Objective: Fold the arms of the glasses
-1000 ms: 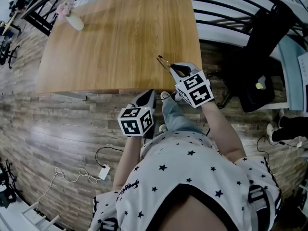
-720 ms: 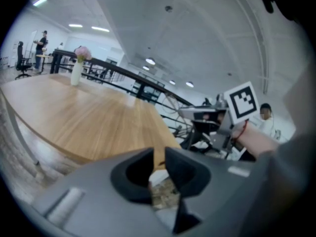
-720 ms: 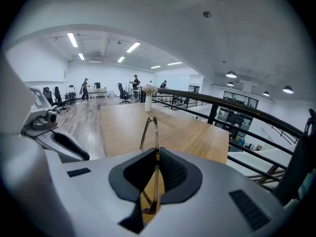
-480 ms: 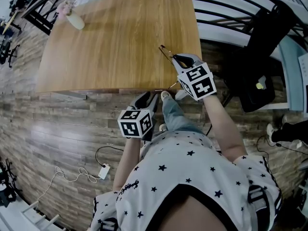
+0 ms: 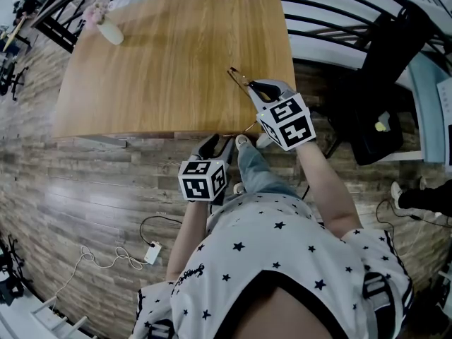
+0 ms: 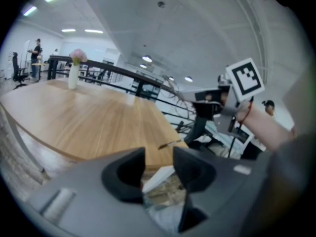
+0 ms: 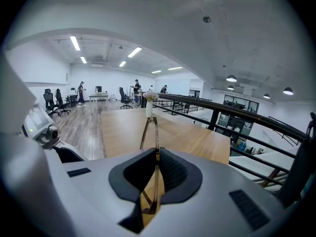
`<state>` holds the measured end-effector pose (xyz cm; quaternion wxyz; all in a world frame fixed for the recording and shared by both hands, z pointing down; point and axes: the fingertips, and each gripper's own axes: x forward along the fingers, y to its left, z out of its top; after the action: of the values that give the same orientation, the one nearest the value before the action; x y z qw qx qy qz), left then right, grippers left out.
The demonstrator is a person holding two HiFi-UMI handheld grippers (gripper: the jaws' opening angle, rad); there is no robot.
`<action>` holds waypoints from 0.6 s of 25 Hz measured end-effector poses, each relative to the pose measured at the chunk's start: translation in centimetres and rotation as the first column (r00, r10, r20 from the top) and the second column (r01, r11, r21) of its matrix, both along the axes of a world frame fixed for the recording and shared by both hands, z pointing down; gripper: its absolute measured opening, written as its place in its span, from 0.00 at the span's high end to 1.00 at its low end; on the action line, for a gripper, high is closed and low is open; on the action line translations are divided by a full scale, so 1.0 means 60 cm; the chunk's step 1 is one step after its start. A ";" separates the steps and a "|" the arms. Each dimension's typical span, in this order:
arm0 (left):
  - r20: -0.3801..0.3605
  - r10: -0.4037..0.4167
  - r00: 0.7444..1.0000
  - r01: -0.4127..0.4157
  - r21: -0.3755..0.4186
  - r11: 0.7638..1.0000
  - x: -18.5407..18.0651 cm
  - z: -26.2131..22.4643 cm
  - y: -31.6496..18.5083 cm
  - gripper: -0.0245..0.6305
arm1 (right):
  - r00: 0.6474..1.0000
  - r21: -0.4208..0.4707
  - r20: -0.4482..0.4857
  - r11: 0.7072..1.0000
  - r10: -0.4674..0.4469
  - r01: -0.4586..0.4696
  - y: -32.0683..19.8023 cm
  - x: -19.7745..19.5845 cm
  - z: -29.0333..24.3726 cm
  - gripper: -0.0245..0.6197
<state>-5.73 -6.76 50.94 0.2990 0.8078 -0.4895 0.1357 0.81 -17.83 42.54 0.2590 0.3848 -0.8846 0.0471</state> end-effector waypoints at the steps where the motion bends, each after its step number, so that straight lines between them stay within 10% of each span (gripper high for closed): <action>1: 0.000 0.000 1.000 0.000 0.002 1.000 0.000 -0.001 -0.001 0.69 | 1.000 0.001 0.001 1.000 -0.001 0.001 0.001 -0.001 0.000 0.91; 15: -0.023 -0.042 0.999 0.042 0.017 0.999 -0.017 -0.012 -0.017 0.70 | 1.000 -0.011 -0.014 1.000 -0.001 0.001 0.008 -0.003 0.010 0.91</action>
<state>-6.76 -7.81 50.22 0.3003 0.8013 -0.5042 0.1159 0.63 -17.33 43.13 0.2675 0.3834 -0.8826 0.0494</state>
